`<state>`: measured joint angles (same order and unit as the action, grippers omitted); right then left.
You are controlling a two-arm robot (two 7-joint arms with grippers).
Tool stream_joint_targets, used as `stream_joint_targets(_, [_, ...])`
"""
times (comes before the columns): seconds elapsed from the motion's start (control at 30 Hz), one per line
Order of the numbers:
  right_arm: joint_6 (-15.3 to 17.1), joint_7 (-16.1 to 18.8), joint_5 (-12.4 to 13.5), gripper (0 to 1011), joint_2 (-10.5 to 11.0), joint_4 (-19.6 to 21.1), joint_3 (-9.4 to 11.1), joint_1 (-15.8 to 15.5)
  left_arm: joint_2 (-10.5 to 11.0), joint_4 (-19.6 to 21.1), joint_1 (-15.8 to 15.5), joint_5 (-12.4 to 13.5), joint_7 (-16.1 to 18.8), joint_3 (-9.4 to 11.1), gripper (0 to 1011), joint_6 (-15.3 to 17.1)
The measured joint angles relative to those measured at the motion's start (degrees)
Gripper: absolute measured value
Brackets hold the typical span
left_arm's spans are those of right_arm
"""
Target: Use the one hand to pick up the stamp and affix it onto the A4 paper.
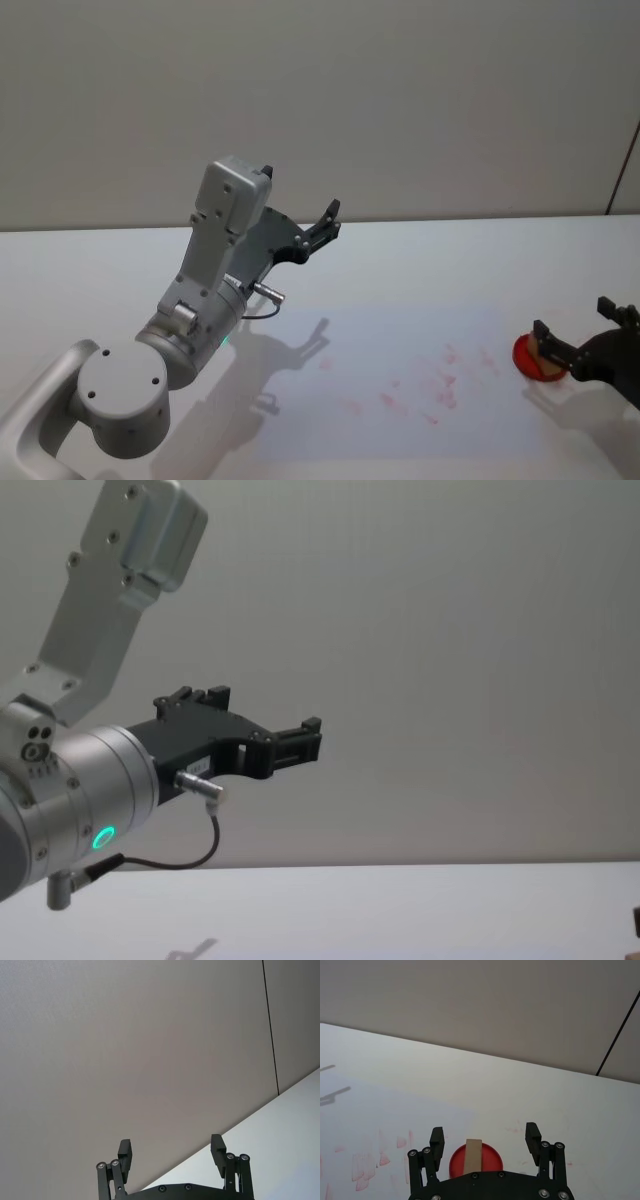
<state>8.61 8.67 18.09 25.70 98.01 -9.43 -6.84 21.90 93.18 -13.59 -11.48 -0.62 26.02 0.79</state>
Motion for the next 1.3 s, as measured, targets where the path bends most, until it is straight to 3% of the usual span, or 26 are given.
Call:
stream_joint_targets(0.4, [2.20, 0.41, 0.04, 1001, -0.81, -1.26, -0.42, 0.67, 0.00, 0.00, 0.00, 0.00, 0.00, 0.00, 1001, 0.00])
stream_joint_targets(1.3, [6.00, 0.68, -2.53, 1001, -2.60, -3.88, -1.44, 2.61, 0.00, 0.00, 0.00, 0.00, 0.00, 0.00, 1001, 0.00])
